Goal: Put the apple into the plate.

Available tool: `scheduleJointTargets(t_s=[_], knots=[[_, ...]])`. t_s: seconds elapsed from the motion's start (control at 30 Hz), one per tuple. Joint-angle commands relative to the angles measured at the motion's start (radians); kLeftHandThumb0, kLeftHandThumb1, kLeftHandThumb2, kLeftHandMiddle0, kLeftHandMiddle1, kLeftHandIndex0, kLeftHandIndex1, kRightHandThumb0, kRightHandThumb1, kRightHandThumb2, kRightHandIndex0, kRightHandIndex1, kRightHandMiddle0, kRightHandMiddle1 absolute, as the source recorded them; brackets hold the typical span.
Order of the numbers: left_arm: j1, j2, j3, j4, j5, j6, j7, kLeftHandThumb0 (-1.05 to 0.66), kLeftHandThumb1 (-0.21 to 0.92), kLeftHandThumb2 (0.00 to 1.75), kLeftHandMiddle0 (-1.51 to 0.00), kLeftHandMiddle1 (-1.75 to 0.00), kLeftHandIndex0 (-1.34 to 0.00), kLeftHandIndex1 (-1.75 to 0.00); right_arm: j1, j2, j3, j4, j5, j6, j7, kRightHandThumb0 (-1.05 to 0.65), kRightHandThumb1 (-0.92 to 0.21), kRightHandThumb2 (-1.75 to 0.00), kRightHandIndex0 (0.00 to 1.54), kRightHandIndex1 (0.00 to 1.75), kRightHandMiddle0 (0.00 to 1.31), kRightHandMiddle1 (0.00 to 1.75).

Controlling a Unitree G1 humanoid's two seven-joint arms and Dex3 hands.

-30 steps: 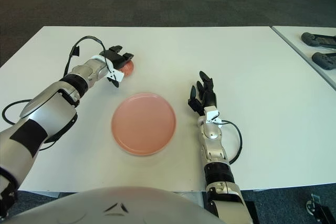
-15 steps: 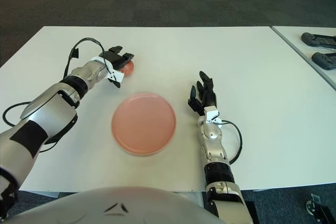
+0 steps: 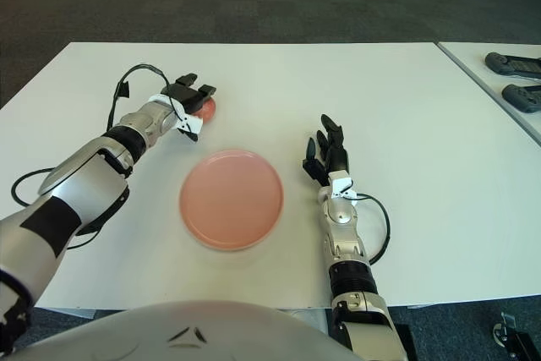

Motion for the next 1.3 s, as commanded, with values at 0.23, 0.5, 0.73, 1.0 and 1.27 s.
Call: scheduleJointTargets(t_s=[0.23, 0.5, 0.73, 1.0, 1.27], knots=[[0.032, 0.003, 0.01, 0.016, -0.006, 0.012, 0.037, -0.85, 0.75, 0.08, -0.05, -0.02, 0.0, -0.53, 0.046, 0.005, 0.002, 0.033, -0.002, 0.059, 0.0, -0.67, -0.92, -0.82, 0.21, 0.0, 0.0, 0.47], [0.038, 0.017, -0.002, 0.02, 0.009, 0.012, 0.086, -0.79, 0.73, 0.12, -0.15, -0.05, 0.0, -0.72, 0.049, 0.002, 0.004, 0.029, 0.001, 0.067, 0.011, -0.67, -0.92, -0.82, 0.21, 0.0, 0.0, 0.46], [0.044, 0.024, -0.005, 0.024, 0.013, 0.009, 0.104, -0.67, 0.49, 0.62, -0.39, -0.35, -0.03, -1.14, 0.048, -0.001, 0.008, 0.035, -0.003, 0.067, 0.016, -0.69, -0.92, -0.83, 0.22, 0.01, 0.0, 0.47], [0.069, 0.029, 0.056, 0.023, -0.04, -0.008, 0.172, -0.46, 0.46, 0.93, -0.55, -1.59, -0.59, -1.5, 0.047, -0.008, 0.013, 0.041, -0.011, 0.071, 0.018, -0.7, -0.92, -0.84, 0.21, 0.0, 0.0, 0.46], [0.094, 0.02, 0.051, 0.029, -0.021, 0.02, 0.243, -0.44, 0.46, 0.93, -0.79, -1.74, -0.67, -1.47, 0.053, -0.013, 0.02, 0.03, -0.015, 0.077, 0.02, -0.71, -0.92, -0.83, 0.21, 0.0, 0.0, 0.46]])
